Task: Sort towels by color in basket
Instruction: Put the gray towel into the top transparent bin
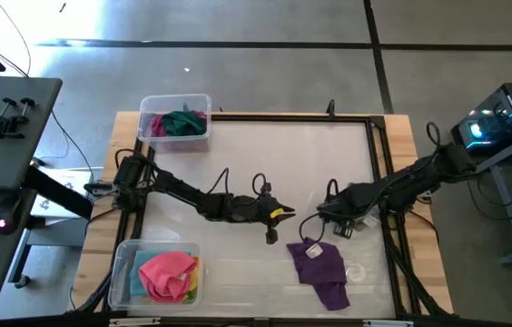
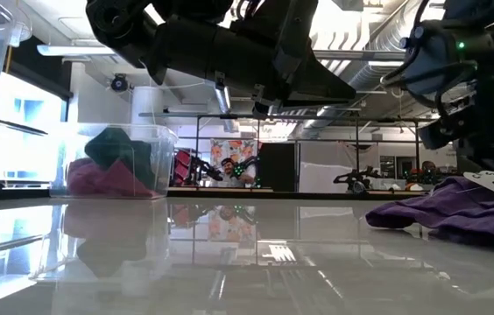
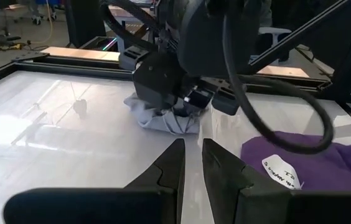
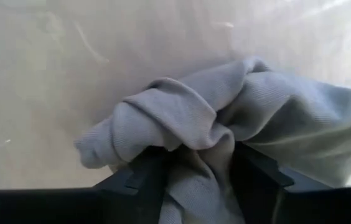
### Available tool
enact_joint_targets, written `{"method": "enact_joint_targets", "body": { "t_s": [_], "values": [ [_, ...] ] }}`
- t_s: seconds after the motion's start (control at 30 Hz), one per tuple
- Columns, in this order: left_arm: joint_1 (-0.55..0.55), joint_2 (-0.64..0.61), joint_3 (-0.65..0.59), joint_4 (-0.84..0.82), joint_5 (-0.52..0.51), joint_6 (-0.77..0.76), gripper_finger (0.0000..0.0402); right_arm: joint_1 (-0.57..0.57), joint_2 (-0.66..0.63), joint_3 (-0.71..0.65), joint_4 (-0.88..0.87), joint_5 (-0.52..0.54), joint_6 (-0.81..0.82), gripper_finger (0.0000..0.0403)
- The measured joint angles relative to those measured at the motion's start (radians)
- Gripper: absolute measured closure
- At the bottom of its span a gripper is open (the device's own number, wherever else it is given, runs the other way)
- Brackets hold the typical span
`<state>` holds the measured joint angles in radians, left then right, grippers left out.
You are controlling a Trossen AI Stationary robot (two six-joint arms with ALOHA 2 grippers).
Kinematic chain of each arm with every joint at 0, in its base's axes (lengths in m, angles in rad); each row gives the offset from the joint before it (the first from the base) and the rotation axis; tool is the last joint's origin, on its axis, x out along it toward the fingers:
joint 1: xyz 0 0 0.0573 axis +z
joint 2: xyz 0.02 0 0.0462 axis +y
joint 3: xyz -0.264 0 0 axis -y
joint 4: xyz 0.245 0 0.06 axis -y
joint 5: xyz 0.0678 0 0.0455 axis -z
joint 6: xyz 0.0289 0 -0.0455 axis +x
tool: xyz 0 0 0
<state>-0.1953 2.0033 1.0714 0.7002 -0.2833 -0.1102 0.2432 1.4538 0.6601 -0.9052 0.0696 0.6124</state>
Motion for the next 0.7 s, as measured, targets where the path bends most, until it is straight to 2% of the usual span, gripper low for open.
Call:
{"method": "enact_joint_targets", "body": {
  "t_s": [0.13, 0.23, 0.4, 0.53, 0.7],
  "values": [
    [-0.010, 0.000, 0.000, 0.000, 0.000, 0.045, 0.0359, 0.010, 0.000, -0.017, 0.083, 0.010, -0.032, 0.0295],
    [-0.018, 0.000, 0.000, 0.002, -0.001, 0.061, 0.0359, 0.035, -0.058, -0.090, 0.232, 0.042, -0.054, 0.0336],
    [-0.029, -0.001, 0.000, 0.003, -0.001, 0.079, 0.0359, 0.061, -0.179, -0.208, 0.475, 0.135, 0.003, 0.0389],
    [-0.034, -0.001, 0.000, 0.040, -0.009, 0.123, 0.0360, 0.066, -0.257, -0.277, 0.696, 0.267, -0.014, 0.0394],
    [-0.067, -0.001, 0.001, 0.090, -0.084, 0.235, 0.0365, 0.066, -0.284, -0.421, 1.102, 0.376, -0.170, 0.0394]
  ]
}}
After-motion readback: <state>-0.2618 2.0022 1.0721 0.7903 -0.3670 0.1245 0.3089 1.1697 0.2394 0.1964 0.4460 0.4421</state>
